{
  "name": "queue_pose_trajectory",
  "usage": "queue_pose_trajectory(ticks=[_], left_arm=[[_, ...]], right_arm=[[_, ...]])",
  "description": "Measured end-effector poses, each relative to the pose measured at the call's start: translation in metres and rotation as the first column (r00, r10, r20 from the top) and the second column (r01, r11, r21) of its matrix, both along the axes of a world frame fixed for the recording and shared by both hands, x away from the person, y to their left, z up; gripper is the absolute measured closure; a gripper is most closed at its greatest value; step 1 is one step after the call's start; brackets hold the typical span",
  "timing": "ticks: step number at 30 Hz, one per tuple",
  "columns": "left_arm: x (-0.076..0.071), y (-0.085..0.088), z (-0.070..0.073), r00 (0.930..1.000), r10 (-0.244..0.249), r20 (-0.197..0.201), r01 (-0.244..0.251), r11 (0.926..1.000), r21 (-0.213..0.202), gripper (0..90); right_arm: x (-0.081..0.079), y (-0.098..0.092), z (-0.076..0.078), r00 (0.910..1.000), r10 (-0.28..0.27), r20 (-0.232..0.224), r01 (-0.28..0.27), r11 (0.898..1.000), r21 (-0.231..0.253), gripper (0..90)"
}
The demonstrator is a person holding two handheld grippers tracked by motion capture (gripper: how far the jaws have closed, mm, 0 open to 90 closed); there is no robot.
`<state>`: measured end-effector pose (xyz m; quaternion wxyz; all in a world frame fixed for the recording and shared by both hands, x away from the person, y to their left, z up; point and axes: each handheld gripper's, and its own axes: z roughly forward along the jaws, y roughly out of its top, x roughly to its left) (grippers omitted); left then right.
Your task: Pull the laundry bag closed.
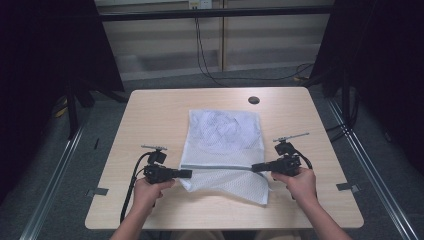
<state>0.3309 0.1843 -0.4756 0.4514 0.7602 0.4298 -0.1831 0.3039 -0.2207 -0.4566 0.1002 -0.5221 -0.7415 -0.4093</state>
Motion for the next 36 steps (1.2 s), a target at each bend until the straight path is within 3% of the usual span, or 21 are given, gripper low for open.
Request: queue_pose_trajectory(ticks=[21, 36], left_arm=[[0.001, 0.000, 0.000, 1.0000, 0.003, 0.003, -0.003, 0.9999, 0.014, 90.0], [0.000, 0.001, 0.000, 1.0000, 0.008, 0.001, -0.008, 0.9998, 0.016, 90.0]], right_arm=[[-0.005, -0.009, -0.002, 0.9999, 0.000, 0.010, 0.000, 1.000, -0.009, 87.1], [-0.010, -0.031, -0.006, 0.9992, -0.039, 0.005, 0.040, 0.999, -0.021, 87.1]])
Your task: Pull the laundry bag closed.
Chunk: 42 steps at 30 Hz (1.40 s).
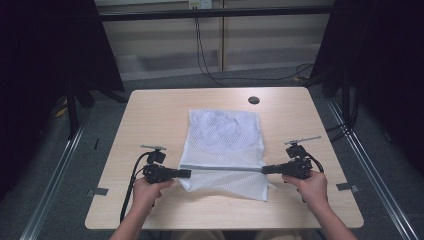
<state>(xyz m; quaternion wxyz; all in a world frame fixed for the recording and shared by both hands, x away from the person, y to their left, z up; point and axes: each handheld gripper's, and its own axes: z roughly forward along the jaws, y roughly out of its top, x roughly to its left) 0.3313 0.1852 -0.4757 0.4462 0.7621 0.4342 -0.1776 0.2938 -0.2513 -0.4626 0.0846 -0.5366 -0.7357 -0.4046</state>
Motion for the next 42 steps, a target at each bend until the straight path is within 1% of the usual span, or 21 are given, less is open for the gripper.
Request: queue_pose_trajectory(ticks=[4, 7, 12, 15, 16, 17, 19, 21, 22, 25, 28, 29, 30, 31, 33, 36, 37, 38, 39, 41, 42], left_arm=[[0.000, -0.002, -0.001, 0.9999, -0.015, -0.001, 0.015, 0.9999, 0.003, 90.0], [0.000, -0.001, -0.001, 1.0000, -0.005, -0.001, 0.005, 1.0000, 0.002, 90.0], [0.000, -0.002, -0.001, 0.9999, -0.017, -0.002, 0.017, 0.9999, 0.002, 90.0], [0.000, -0.002, -0.002, 0.9999, -0.015, 0.008, 0.015, 0.9996, 0.022, 90.0], [0.000, -0.001, -0.001, 0.9998, -0.020, 0.008, 0.020, 0.9997, 0.012, 90.0], [-0.001, -0.002, -0.001, 0.9999, -0.013, 0.011, 0.013, 0.9998, 0.017, 90.0], [-0.001, -0.003, -0.001, 0.9998, -0.010, 0.015, 0.010, 0.9999, 0.014, 90.0], [-0.001, -0.003, -0.001, 0.9992, -0.030, 0.025, 0.030, 0.9992, 0.025, 90.0], [-0.002, -0.004, -0.001, 0.9996, -0.024, 0.013, 0.024, 0.9996, 0.013, 89.9], [-0.003, -0.005, 0.001, 0.9986, -0.035, 0.039, 0.034, 0.9993, 0.011, 89.3], [-0.005, -0.007, 0.004, 0.9974, -0.042, 0.058, 0.041, 0.9988, 0.028, 80.0], [-0.005, -0.006, 0.005, 0.9954, -0.045, 0.084, 0.041, 0.9981, 0.045, 73.3], [-0.005, -0.007, 0.007, 0.9951, -0.039, 0.091, 0.034, 0.9979, 0.055, 63.4], [-0.006, -0.006, 0.008, 0.9939, -0.048, 0.100, 0.042, 0.9970, 0.065, 63.4], [-0.007, -0.005, 0.009, 0.9916, -0.038, 0.124, 0.029, 0.9965, 0.079, 54.9], [-0.008, -0.005, 0.012, 0.9848, -0.036, 0.170, 0.017, 0.9931, 0.116, 47.3], [-0.009, -0.004, 0.012, 0.9805, -0.035, 0.193, 0.012, 0.9925, 0.122, 42.6], [-0.010, -0.004, 0.013, 0.9749, -0.032, 0.220, 0.004, 0.9919, 0.127, 32.0], [-0.010, -0.003, 0.013, 0.9676, -0.035, 0.250, -0.001, 0.9895, 0.144, 32.0], [-0.011, -0.002, 0.014, 0.9610, -0.027, 0.275, -0.014, 0.9894, 0.144, 25.5], [-0.011, -0.001, 0.014, 0.9563, -0.031, 0.291, -0.015, 0.9879, 0.154, 25.5]], right_arm=[[-0.002, -0.003, 0.000, 1.0000, -0.002, 0.005, 0.002, 1.000, -0.001, 87.1], [-0.003, -0.004, 0.000, 1.0000, -0.003, 0.005, 0.003, 1.000, -0.003, 87.1], [-0.004, -0.010, 0.000, 0.9998, -0.021, 0.001, 0.021, 1.000, -0.002, 87.1], [-0.006, -0.011, 0.001, 0.9993, -0.037, 0.004, 0.037, 0.999, -0.018, 87.1], [-0.005, -0.012, 0.000, 0.9993, -0.036, -0.005, 0.036, 0.999, -0.007, 87.2], [-0.006, -0.012, 0.000, 0.9996, -0.028, 0.006, 0.028, 1.000, -0.007, 87.2], [-0.007, -0.012, 0.000, 0.9996, -0.029, 0.003, 0.029, 0.999, -0.013, 87.1], [-0.007, -0.012, 0.001, 0.9995, -0.032, 0.003, 0.032, 0.999, -0.014, 87.1], [-0.007, -0.012, 0.001, 0.9994, -0.033, 0.006, 0.033, 0.999, -0.012, 87.1], [-0.009, -0.012, 0.002, 0.9994, -0.019, 0.030, 0.020, 0.999, -0.029, 86.9], [-0.011, -0.010, 0.003, 0.9985, -0.012, 0.053, 0.015, 0.997, -0.069, 86.6], [-0.012, -0.010, 0.004, 0.9981, -0.012, 0.060, 0.017, 0.996, -0.088, 86.5], [-0.013, -0.011, 0.003, 0.9973, -0.014, 0.073, 0.022, 0.994, -0.107, 86.2], [-0.013, -0.011, 0.003, 0.9973, -0.014, 0.073, 0.022, 0.994, -0.107, 86.2], [-0.014, -0.013, 0.004, 0.9958, -0.020, 0.089, 0.030, 0.993, -0.113, 84.9], [-0.016, -0.014, 0.005, 0.9924, -0.025, 0.121, 0.041, 0.990, -0.132, 73.1], [-0.017, -0.015, 0.005, 0.9909, -0.025, 0.132, 0.044, 0.989, -0.143, 70.1], [-0.020, -0.017, 0.005, 0.9853, -0.019, 0.170, 0.048, 0.985, -0.166, 60.5], [-0.020, -0.017, 0.005, 0.9853, -0.019, 0.170, 0.048, 0.985, -0.166, 60.5], [-0.024, -0.022, 0.007, 0.9737, -0.007, 0.228, 0.054, 0.978, -0.201, 52.6], [-0.024, -0.022, 0.007, 0.9737, -0.007, 0.228, 0.054, 0.978, -0.201, 52.6]])
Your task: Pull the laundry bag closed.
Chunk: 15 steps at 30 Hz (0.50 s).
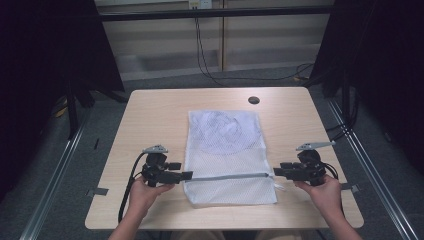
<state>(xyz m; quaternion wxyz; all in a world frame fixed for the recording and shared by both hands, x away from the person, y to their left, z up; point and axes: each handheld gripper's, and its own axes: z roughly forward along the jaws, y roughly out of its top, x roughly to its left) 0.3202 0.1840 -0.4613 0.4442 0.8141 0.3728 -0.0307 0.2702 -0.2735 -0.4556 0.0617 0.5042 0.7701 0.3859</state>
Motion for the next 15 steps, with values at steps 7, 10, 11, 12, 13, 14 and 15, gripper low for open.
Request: queue_pose_trajectory(ticks=[7, 10, 11, 12, 13, 14, 15], left_arm=[[-0.002, 0.005, 0.002, 0.9957, 0.017, 0.091, -0.022, 0.9986, 0.049, 11.7], [-0.001, 0.010, 0.003, 0.9935, 0.025, 0.111, -0.031, 0.9977, 0.060, 8.2], [-0.001, 0.011, 0.003, 0.9936, 0.027, 0.109, -0.034, 0.9979, 0.056, 6.3], [-0.001, 0.013, 0.003, 0.9936, 0.032, 0.108, -0.038, 0.9978, 0.054, 5.6], [-0.001, 0.015, 0.003, 0.9928, 0.033, 0.116, -0.039, 0.9977, 0.055, 5.2], [-0.001, 0.017, 0.003, 0.9914, 0.026, 0.128, -0.035, 0.9968, 0.071, 4.9], [-0.002, 0.019, 0.003, 0.9892, 0.019, 0.145, -0.033, 0.9945, 0.099, 5.0]], right_arm=[[-0.003, -0.005, -0.001, 0.9942, 0.030, 0.103, -0.025, 0.998, -0.053, 27.6], [-0.002, -0.007, -0.002, 0.9929, 0.037, 0.113, -0.029, 0.997, -0.078, 21.2], [-0.001, -0.008, -0.002, 0.9925, 0.042, 0.115, -0.032, 0.995, -0.091, 18.8], [-0.001, -0.009, -0.003, 0.9927, 0.042, 0.113, -0.030, 0.994, -0.102, 18.3], [-0.001, -0.010, -0.003, 0.9922, 0.044, 0.117, -0.031, 0.994, -0.107, 17.7], [-0.002, -0.011, -0.003, 0.9911, 0.049, 0.124, -0.037, 0.994, -0.101, 16.4], [-0.002, -0.012, -0.002, 0.9904, 0.050, 0.129, -0.038, 0.994, -0.098, 15.2]])
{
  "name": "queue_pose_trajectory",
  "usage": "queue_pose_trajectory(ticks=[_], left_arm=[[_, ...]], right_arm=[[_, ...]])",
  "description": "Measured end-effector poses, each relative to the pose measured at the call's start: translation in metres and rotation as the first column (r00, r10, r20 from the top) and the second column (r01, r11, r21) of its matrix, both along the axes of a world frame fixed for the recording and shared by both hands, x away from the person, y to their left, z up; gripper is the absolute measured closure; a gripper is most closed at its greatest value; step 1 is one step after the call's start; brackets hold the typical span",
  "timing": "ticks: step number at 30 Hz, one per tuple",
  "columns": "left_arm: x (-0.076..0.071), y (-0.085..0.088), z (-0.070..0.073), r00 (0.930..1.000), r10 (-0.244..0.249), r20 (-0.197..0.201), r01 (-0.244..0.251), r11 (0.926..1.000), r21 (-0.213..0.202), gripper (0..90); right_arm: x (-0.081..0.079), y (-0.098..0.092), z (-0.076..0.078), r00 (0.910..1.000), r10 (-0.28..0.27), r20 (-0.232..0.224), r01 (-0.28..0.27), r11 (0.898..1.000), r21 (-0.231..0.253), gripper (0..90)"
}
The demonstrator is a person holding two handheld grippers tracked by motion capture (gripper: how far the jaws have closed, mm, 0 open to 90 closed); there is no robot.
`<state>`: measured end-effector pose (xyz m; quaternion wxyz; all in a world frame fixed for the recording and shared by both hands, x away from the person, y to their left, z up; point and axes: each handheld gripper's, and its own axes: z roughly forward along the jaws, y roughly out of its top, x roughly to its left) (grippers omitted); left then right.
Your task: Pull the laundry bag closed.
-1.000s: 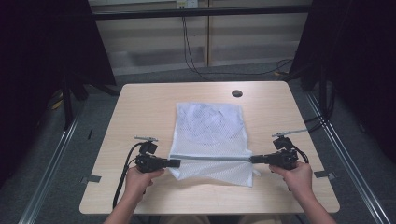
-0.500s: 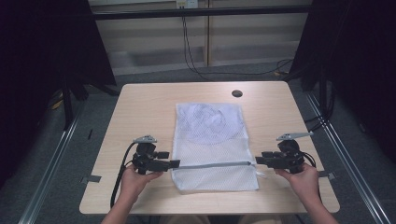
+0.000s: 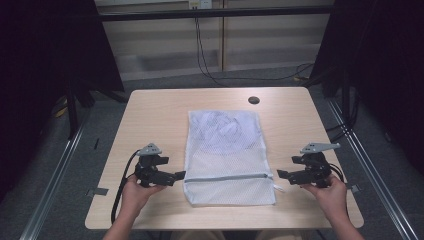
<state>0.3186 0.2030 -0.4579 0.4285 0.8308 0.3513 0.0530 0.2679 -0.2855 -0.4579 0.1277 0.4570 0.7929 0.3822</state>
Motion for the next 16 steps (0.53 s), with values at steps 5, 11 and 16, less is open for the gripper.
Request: queue_pose_trajectory(ticks=[5, 11, 16], left_arm=[[0.000, 0.012, -0.003, 0.9998, -0.006, 0.020, 0.005, 0.9988, 0.049, 3.7], [0.002, 0.023, -0.003, 0.9991, 0.032, 0.028, -0.033, 0.9989, 0.033, 3.6], [0.007, 0.026, -0.011, 0.9984, 0.056, 0.006, -0.057, 0.9937, 0.096, 3.0]], right_arm=[[0.001, -0.003, -0.003, 0.9998, 0.016, -0.006, -0.016, 1.000, -0.005, 12.5], [0.002, -0.009, -0.006, 0.9999, -0.004, -0.009, 0.004, 1.000, -0.014, 11.3], [0.005, -0.012, -0.012, 0.9995, -0.023, -0.023, 0.022, 0.998, -0.057, 10.6]])
